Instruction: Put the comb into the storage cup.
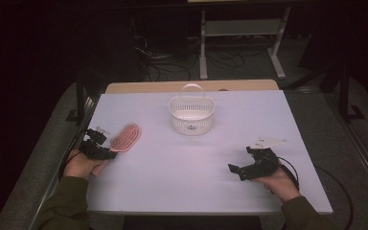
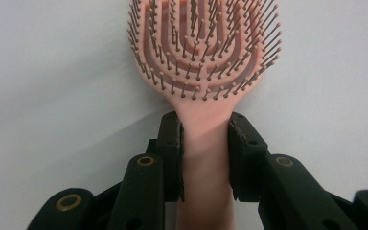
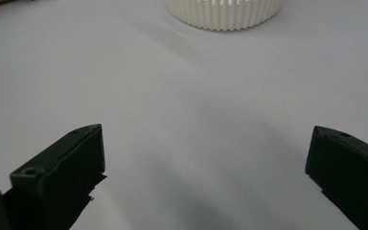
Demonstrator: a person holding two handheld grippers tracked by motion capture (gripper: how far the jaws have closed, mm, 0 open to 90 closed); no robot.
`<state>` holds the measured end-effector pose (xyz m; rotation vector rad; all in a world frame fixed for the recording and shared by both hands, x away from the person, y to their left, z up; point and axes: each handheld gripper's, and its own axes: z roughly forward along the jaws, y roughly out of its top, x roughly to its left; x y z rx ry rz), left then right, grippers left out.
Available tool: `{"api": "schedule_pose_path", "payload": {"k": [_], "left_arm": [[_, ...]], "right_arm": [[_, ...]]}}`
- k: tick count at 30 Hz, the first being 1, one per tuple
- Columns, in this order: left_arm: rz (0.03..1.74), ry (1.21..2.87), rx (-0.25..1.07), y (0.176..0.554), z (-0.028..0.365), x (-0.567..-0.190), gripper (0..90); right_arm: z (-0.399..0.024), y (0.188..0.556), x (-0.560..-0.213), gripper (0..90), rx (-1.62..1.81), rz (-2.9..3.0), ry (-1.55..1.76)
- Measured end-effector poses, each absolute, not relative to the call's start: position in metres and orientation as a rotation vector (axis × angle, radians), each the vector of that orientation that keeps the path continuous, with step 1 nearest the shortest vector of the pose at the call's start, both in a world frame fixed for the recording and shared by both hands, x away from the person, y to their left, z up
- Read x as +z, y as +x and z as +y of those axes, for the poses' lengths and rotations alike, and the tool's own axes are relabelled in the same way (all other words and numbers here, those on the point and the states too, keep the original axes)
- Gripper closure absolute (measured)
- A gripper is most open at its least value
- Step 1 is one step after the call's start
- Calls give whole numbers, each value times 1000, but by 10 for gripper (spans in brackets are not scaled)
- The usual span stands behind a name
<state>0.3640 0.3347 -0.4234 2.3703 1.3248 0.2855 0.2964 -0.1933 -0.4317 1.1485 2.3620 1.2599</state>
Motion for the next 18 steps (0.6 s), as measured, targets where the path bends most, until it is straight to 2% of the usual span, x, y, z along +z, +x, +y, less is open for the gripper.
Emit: {"api": "schedule_pose_path", "payload": {"k": [18], "left_arm": [[1227, 2293, 295, 357, 328, -405, 703]], "right_arm": [[-194, 296, -431, 0, 1260, 2361, 1149]]}}
